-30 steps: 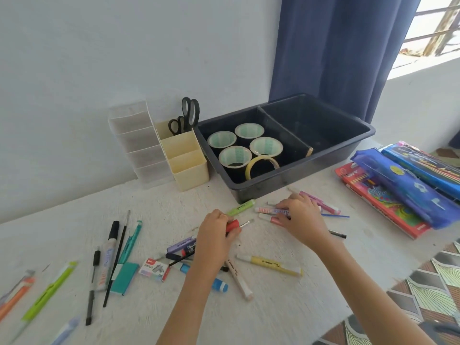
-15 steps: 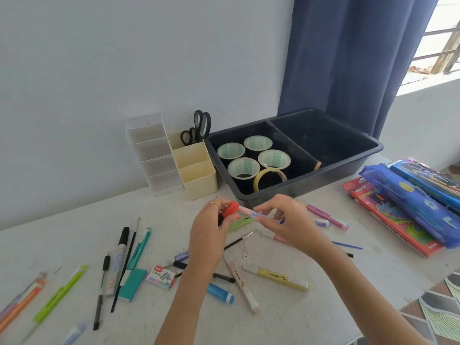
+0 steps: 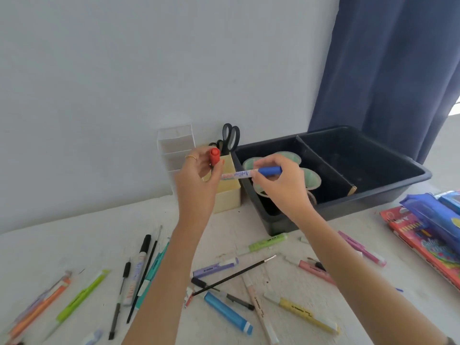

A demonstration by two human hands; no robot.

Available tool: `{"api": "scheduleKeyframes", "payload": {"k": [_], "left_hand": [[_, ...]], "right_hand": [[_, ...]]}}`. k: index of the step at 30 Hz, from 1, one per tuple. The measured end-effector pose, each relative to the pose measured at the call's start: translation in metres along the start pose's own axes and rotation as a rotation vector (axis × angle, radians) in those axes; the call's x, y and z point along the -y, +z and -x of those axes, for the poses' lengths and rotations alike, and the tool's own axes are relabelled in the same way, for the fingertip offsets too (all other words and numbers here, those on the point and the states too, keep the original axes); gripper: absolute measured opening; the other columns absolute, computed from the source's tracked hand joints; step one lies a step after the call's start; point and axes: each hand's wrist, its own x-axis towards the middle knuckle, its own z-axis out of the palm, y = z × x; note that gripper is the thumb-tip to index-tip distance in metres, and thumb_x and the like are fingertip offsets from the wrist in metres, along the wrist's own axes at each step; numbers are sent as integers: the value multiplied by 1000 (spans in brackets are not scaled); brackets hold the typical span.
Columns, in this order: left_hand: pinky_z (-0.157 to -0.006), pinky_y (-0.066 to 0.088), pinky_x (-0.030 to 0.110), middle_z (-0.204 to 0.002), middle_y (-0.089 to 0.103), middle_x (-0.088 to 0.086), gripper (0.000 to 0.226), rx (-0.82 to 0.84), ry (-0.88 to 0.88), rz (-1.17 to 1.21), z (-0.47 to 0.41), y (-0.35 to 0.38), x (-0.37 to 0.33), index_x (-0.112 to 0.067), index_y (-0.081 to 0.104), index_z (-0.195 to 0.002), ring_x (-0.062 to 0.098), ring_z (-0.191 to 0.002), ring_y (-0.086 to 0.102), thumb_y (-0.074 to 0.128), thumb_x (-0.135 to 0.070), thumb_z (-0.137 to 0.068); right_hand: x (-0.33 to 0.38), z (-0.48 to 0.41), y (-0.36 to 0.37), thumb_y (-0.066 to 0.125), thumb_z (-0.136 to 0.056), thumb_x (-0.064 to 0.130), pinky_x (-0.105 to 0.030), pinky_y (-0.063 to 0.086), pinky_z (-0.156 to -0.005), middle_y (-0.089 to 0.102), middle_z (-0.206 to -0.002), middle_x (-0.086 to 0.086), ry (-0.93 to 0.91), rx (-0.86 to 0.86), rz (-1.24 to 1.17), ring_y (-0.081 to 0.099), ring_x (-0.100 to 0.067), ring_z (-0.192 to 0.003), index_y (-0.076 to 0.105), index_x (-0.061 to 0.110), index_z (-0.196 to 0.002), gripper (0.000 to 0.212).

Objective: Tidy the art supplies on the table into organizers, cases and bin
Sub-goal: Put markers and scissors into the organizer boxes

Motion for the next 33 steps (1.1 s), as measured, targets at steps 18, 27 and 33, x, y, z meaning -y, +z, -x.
{"api": "scheduleKeyframes", "payload": {"k": [18, 27, 33], "left_hand": [[-68, 45, 4, -85, 60, -12, 18, 94, -135, -140, -57, 40, 88, -9, 61, -104, -9, -75, 59, 59, 0, -88], [-94, 50, 31, -110, 65, 11, 27, 245, -266, -335, -51, 39, 110, -4, 59, -114, 21, -103, 62, 60, -2, -87], [-93, 38, 15, -124, 59, 8, 48, 268, -239, -317, -39, 29, 95, -8, 49, -132, 10, -115, 52, 53, 6, -87]], "right_hand": [[-36, -77, 99, 61, -86, 6, -22, 43, -72, 59, -98, -7, -66, 111, 209, 53, -14, -83, 57, 10, -101, 17], [-42, -73, 101, 59, -89, 6, -23, 44, -85, 61, -113, -10, 25, 234, 325, 59, -20, -102, 51, 9, -125, 37], [-36, -63, 95, 62, -84, 3, -19, 39, -79, 54, -117, -9, -70, 148, 334, 52, -19, -107, 49, 10, -127, 45]]}}
